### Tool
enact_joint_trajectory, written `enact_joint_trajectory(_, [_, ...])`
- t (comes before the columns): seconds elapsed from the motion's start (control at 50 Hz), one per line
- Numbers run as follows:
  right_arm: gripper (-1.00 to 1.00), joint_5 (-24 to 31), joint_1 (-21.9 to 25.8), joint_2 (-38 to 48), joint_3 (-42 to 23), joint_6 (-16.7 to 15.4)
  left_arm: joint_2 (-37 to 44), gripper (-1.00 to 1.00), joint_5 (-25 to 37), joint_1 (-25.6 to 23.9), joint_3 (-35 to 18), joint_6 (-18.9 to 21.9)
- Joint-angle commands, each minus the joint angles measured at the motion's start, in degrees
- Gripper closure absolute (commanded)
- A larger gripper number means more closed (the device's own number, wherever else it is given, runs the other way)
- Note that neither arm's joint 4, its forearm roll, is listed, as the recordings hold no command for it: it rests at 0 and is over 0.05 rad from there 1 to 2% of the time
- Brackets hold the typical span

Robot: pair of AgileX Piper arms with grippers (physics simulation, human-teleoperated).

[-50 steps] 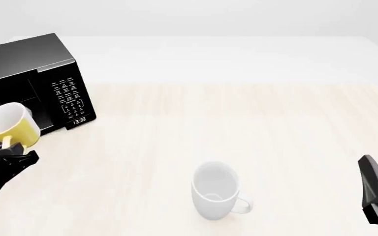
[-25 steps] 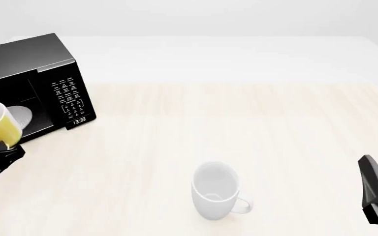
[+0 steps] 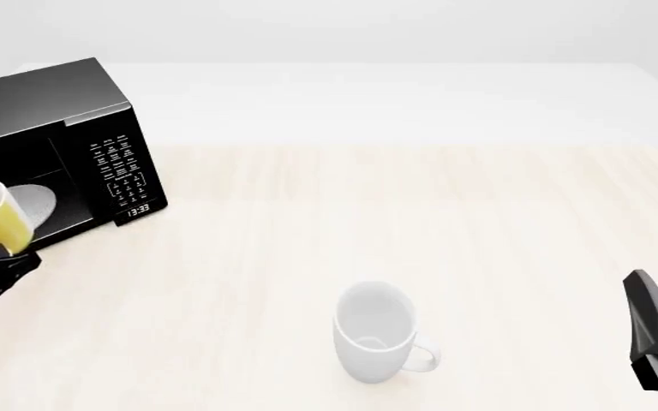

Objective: Put the yellow and white mug in the microwave and close it.

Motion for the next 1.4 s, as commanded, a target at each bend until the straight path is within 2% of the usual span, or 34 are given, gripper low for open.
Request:
enact_joint_trajectory(0.02, [-1.00, 0.00, 0.00, 0.00, 0.00, 0.00, 3.10, 1.00, -1.54, 0.39, -1.09, 0.48])
enact_joint_trajectory(1.4, [-1.00, 0.00, 0.00, -0.01, 0.00, -0.01, 10.70, 1.00, -4.67, 2.44, -6.66, 1.11])
